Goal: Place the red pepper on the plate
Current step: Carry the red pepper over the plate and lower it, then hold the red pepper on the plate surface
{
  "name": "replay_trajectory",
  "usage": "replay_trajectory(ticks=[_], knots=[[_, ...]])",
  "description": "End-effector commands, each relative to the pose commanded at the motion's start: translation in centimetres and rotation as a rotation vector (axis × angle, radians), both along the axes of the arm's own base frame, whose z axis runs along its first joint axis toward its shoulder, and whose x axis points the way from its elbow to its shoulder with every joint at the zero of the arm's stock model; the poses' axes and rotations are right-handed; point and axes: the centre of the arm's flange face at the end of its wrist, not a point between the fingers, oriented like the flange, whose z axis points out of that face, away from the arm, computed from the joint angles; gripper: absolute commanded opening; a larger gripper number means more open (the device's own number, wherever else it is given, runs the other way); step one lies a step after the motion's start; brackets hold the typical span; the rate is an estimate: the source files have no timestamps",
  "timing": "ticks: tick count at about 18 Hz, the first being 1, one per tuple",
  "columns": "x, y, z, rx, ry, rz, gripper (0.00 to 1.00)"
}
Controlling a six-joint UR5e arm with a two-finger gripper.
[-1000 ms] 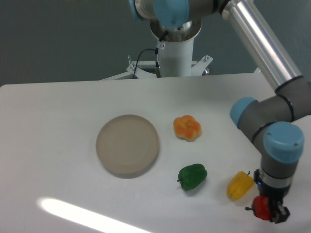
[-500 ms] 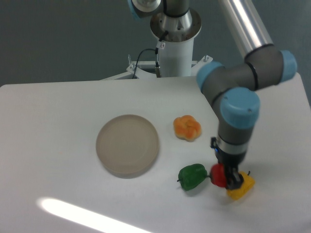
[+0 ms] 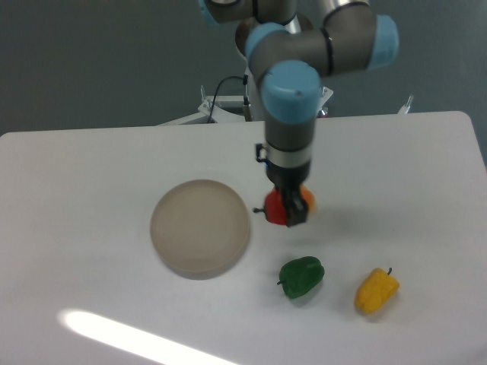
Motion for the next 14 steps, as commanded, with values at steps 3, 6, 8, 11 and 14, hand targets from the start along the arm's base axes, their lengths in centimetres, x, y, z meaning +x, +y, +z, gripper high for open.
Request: replay_trajectory(ticks=[3,6,8,11,14], knots=[[4.1,1.3,-2.6,-0.030,-0.036,0.041,0.44],[6.7,3.0,-4.4,-0.029,-0.043,0.039,0.44],[7.6,4.1,-5.6,-0.015,-0.048,0.067,0.44],[7.6,5.5,-7.1,0.010,-0.036,0.068,0.44],[7.1,6.3,-8.6,0.006,-0.036,0.069,0.44]])
